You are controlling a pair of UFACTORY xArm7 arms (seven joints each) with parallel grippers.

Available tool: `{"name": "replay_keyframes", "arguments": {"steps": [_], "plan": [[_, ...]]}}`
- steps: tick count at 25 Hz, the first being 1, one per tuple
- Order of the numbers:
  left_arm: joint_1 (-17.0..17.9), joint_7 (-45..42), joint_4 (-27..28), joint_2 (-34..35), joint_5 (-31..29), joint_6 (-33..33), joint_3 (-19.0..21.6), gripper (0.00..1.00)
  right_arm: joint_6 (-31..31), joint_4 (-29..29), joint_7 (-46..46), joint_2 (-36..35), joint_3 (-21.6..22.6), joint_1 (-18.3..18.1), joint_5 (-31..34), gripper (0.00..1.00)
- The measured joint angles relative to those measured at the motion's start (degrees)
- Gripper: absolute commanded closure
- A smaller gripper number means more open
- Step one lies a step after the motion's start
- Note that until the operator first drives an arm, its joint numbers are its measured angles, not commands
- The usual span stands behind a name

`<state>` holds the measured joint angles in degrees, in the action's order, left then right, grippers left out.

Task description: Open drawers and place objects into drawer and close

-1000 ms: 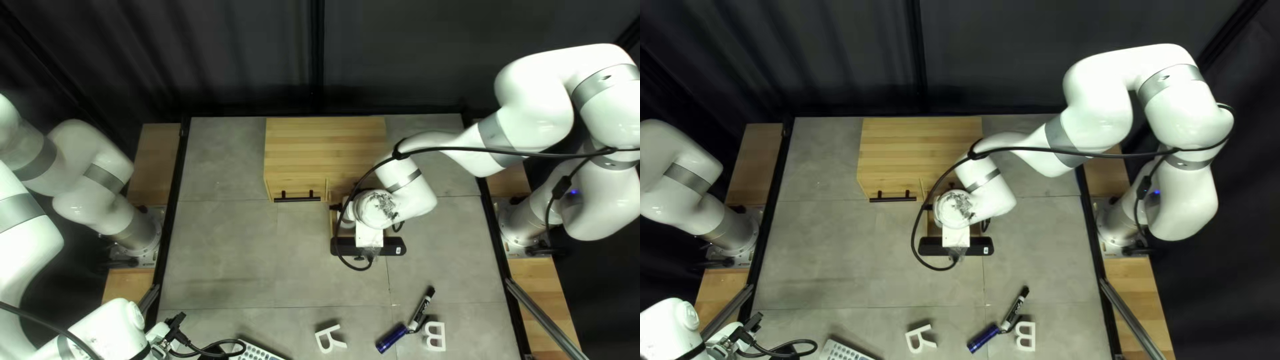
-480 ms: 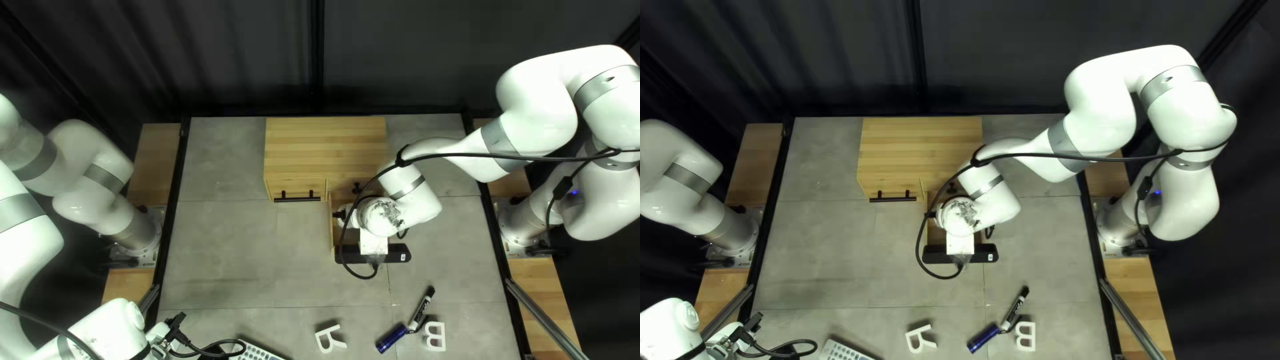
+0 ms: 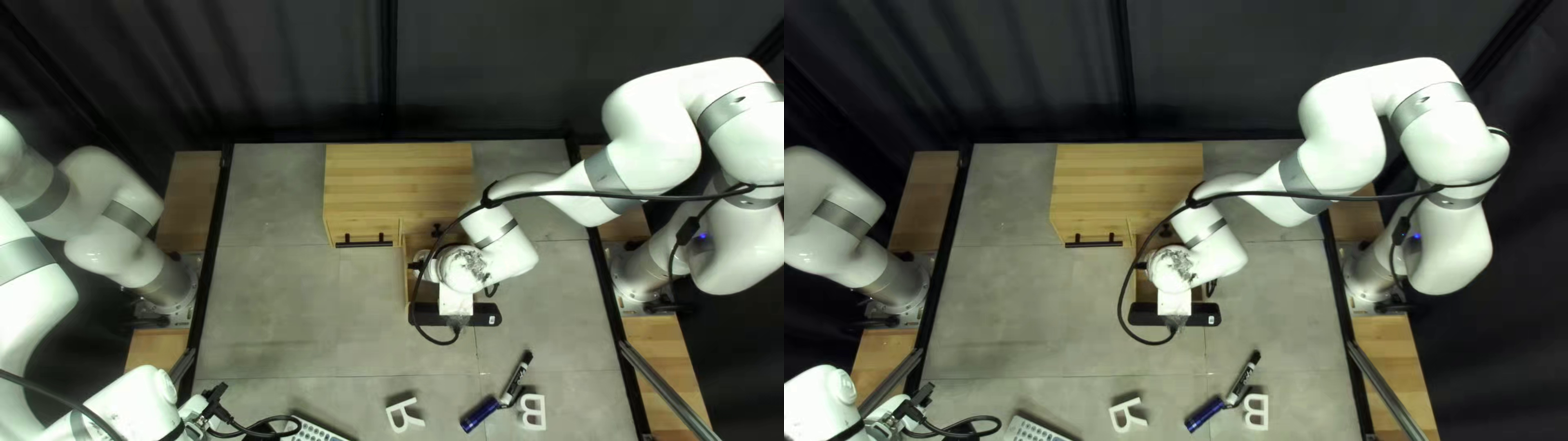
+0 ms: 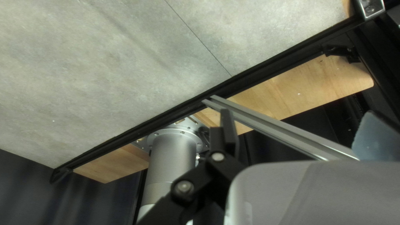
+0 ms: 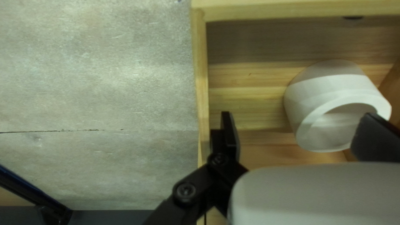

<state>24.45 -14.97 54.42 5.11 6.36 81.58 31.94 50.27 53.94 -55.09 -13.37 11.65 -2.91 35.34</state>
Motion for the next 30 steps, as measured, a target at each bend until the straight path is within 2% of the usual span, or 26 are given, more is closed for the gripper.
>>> {"name": "replay_keyframes", "arguments": {"steps": [13, 24, 30], "plan": [[0.00, 0.00, 0.00, 0.00, 0.00, 0.00, 0.00, 0.00, -5.75, -2.11, -0.99, 0.72, 0.00, 0.57, 6.11, 0.00], [0.00, 0.00, 0.00, 0.00, 0.00, 0.00, 0.00, 0.00, -7.61, -3.91, -0.43, 4.68, 0.07, 0.61, 7.36, 0.00], [0.00, 0.00, 0.00, 0.00, 0.00, 0.00, 0.00, 0.00, -9.90, -2.51, 0.68, 2.73, 0.17, 1.05, 8.80, 0.00]]}}
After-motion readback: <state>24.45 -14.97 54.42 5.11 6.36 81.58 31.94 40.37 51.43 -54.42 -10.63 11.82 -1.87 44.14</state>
